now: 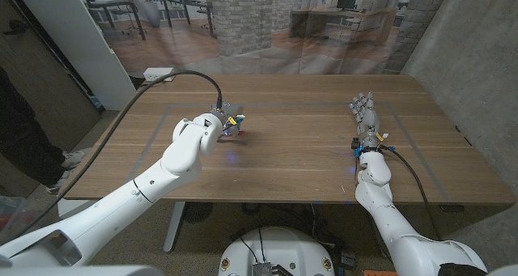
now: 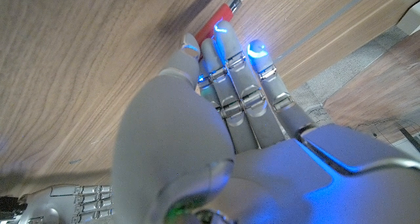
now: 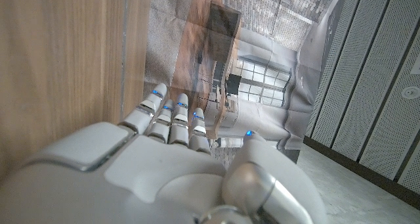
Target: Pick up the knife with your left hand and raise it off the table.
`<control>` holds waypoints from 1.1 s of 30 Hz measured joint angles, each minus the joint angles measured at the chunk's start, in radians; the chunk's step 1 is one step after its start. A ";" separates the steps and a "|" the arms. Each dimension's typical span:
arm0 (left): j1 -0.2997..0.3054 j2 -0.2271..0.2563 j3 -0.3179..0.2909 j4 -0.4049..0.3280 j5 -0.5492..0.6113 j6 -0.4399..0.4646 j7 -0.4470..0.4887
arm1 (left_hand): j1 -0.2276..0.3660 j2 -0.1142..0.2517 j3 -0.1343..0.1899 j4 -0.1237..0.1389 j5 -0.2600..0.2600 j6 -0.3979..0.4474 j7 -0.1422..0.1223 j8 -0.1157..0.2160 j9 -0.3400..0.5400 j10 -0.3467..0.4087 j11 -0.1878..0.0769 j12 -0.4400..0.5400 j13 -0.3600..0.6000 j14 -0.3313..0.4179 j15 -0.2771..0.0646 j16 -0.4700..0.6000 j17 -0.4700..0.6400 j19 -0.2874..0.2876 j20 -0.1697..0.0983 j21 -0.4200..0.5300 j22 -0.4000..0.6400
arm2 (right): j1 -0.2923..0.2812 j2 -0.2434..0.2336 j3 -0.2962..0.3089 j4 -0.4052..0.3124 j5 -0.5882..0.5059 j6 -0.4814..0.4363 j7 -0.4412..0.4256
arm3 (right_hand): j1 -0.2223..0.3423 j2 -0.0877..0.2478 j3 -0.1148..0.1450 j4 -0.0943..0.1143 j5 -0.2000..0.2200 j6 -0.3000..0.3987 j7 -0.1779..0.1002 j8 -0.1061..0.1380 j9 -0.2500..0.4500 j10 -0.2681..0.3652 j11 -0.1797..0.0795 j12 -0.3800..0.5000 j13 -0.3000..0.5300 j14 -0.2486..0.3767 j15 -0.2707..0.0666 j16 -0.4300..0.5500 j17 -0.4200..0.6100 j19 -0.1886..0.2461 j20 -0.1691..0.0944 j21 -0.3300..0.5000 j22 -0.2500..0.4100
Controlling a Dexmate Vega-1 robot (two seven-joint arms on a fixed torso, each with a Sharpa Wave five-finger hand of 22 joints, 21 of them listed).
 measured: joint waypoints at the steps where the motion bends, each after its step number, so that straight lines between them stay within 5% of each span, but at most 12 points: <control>1: 0.001 0.002 -0.002 -0.002 -0.003 -0.001 0.003 | 0.000 0.000 0.000 0.000 0.000 0.000 0.000 0.000 0.000 0.000 0.000 0.000 0.000 0.000 0.000 0.000 0.000 0.000 0.000 0.000 0.000 | -0.001 0.000 -0.001 -0.002 -0.001 0.000 -0.002 | 0.000 0.000 0.000 0.000 0.000 -0.001 -0.001 0.000 0.000 0.000 0.000 0.000 0.000 0.000 0.000 0.000 0.000 0.000 0.000 0.000 0.000; 33: 0.033 0.039 -0.059 -0.039 -0.120 -0.015 0.149 | 0.008 -0.006 -0.003 0.000 -0.001 0.000 0.000 -0.007 0.000 0.006 0.000 0.000 0.014 0.004 0.000 0.000 0.014 -0.009 0.002 0.022 -0.010 | -0.032 -0.004 -0.032 -0.057 -0.016 -0.011 -0.062 | 0.000 0.000 0.000 0.000 0.004 -0.007 0.004 0.000 0.000 -0.004 0.004 0.000 0.000 0.000 0.000 0.000 0.000 0.000 0.000 0.000 0.000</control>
